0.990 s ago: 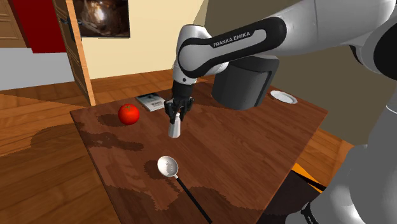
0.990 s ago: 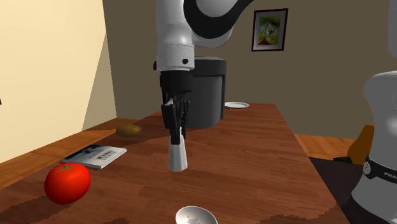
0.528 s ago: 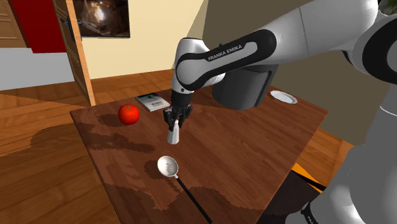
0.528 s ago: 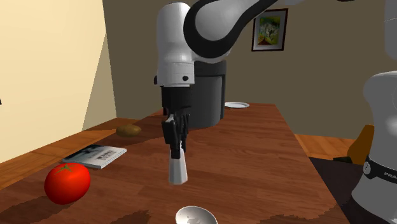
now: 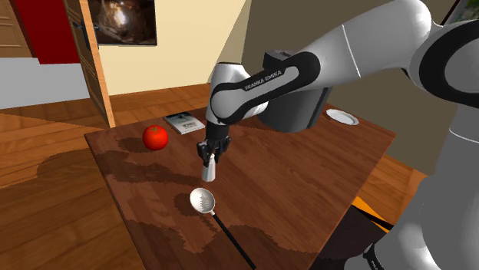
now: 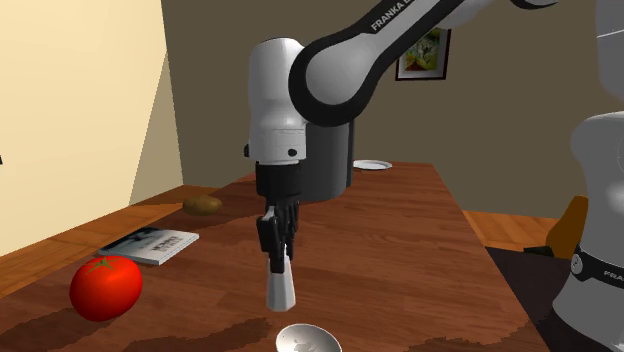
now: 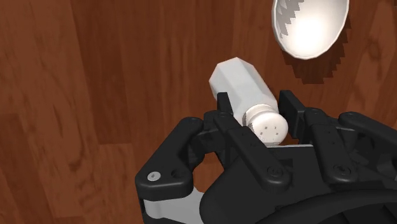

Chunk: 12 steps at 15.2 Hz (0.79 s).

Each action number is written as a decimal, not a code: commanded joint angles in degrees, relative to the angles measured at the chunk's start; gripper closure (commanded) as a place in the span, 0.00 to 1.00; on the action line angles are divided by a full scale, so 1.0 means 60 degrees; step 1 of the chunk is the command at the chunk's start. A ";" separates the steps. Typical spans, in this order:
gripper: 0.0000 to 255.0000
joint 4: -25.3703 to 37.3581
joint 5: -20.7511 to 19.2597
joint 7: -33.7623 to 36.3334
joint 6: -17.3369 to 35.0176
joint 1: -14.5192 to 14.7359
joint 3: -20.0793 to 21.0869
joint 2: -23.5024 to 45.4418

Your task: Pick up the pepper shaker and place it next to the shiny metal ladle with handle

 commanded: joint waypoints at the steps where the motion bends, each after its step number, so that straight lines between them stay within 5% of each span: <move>1: 1.00 -0.0050 0.0006 -0.0021 0.0217 0.0006 0.0002 0.0160; 11: 1.00 -0.0107 0.0015 -0.0049 0.0457 0.0010 0.0004 0.0345; 12: 0.00 -0.0107 0.0015 -0.0049 0.0457 0.0010 0.0004 0.0346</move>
